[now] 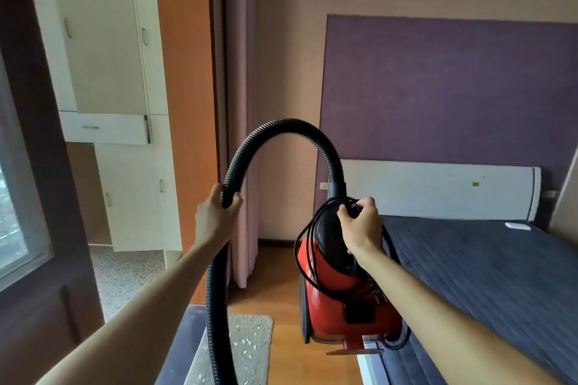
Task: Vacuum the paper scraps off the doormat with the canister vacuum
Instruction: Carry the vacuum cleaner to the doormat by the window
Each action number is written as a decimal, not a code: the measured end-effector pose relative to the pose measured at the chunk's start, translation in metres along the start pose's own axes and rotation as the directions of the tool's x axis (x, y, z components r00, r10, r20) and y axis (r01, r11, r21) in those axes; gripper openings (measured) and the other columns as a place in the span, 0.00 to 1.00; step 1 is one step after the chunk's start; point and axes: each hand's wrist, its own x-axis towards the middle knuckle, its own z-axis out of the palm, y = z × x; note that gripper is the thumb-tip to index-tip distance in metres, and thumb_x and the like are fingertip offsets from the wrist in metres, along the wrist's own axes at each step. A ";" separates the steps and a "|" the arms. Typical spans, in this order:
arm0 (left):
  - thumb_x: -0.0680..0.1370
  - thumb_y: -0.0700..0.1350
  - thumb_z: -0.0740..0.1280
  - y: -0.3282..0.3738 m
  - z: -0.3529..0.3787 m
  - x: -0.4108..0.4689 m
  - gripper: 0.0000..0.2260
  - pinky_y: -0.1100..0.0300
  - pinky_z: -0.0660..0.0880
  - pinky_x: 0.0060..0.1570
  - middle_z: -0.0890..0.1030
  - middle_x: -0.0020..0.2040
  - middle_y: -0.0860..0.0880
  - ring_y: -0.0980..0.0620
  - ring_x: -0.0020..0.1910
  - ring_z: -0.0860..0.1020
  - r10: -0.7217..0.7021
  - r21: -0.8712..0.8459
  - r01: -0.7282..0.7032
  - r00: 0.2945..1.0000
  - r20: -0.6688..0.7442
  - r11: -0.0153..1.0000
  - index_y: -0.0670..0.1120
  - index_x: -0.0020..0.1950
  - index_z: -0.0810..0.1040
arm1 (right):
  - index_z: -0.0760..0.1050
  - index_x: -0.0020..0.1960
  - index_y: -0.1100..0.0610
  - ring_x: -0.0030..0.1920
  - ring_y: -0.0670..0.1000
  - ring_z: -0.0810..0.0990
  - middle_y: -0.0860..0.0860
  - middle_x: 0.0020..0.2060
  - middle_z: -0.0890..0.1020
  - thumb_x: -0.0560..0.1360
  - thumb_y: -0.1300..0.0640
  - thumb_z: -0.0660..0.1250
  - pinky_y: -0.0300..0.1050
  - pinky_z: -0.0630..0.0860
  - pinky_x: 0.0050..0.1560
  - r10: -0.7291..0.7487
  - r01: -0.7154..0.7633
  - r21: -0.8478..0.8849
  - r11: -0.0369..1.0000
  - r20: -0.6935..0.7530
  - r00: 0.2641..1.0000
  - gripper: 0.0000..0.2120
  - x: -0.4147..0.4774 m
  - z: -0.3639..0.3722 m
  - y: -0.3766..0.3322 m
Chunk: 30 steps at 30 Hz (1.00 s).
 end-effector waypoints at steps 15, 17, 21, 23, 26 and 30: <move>0.80 0.47 0.65 -0.046 0.130 0.115 0.05 0.60 0.74 0.30 0.80 0.42 0.46 0.52 0.33 0.78 -0.014 -0.040 0.014 1.000 -0.010 0.999 0.48 0.55 0.73 | 0.68 0.49 0.55 0.40 0.59 0.82 0.53 0.40 0.79 0.75 0.51 0.68 0.61 0.82 0.38 0.024 -0.024 0.014 1.000 0.024 0.999 0.11 0.140 0.084 0.047; 0.81 0.46 0.65 -0.050 0.153 0.138 0.06 0.63 0.71 0.28 0.79 0.42 0.48 0.55 0.33 0.77 -0.020 -0.044 0.019 1.000 -0.019 0.999 0.48 0.56 0.74 | 0.67 0.49 0.54 0.39 0.60 0.82 0.54 0.41 0.79 0.75 0.51 0.68 0.61 0.82 0.38 0.008 -0.008 -0.002 1.000 0.044 0.999 0.11 0.169 0.100 0.057; 0.81 0.46 0.65 -0.063 0.201 0.184 0.08 0.64 0.70 0.28 0.79 0.44 0.47 0.55 0.33 0.77 -0.039 -0.057 0.037 0.999 -0.030 0.998 0.46 0.58 0.74 | 0.67 0.48 0.53 0.37 0.62 0.82 0.54 0.40 0.79 0.75 0.49 0.67 0.62 0.81 0.37 -0.008 0.010 -0.030 0.999 0.079 0.997 0.11 0.227 0.132 0.078; 0.81 0.47 0.64 -0.069 0.222 0.206 0.06 0.63 0.71 0.28 0.79 0.41 0.47 0.54 0.32 0.77 -0.058 -0.053 0.056 0.998 -0.035 0.997 0.46 0.56 0.74 | 0.67 0.49 0.55 0.36 0.59 0.80 0.53 0.40 0.78 0.76 0.50 0.67 0.57 0.80 0.36 -0.012 0.015 -0.039 0.999 0.075 0.997 0.11 0.254 0.146 0.085; 0.80 0.46 0.64 -0.075 0.249 0.232 0.04 0.64 0.68 0.26 0.78 0.37 0.50 0.54 0.30 0.76 -0.068 -0.039 0.067 0.997 -0.028 0.997 0.46 0.51 0.73 | 0.67 0.50 0.57 0.34 0.50 0.74 0.53 0.42 0.77 0.77 0.52 0.67 0.43 0.69 0.32 -0.003 0.006 -0.052 0.999 0.064 0.998 0.11 0.290 0.164 0.096; 0.80 0.48 0.64 -0.091 0.283 0.262 0.05 0.64 0.68 0.26 0.78 0.38 0.48 0.51 0.32 0.78 -0.100 -0.034 0.100 0.995 -0.004 0.994 0.47 0.50 0.72 | 0.69 0.52 0.58 0.37 0.54 0.76 0.55 0.43 0.78 0.77 0.52 0.67 0.42 0.68 0.35 -0.002 0.004 -0.037 0.999 0.062 0.998 0.12 0.327 0.187 0.109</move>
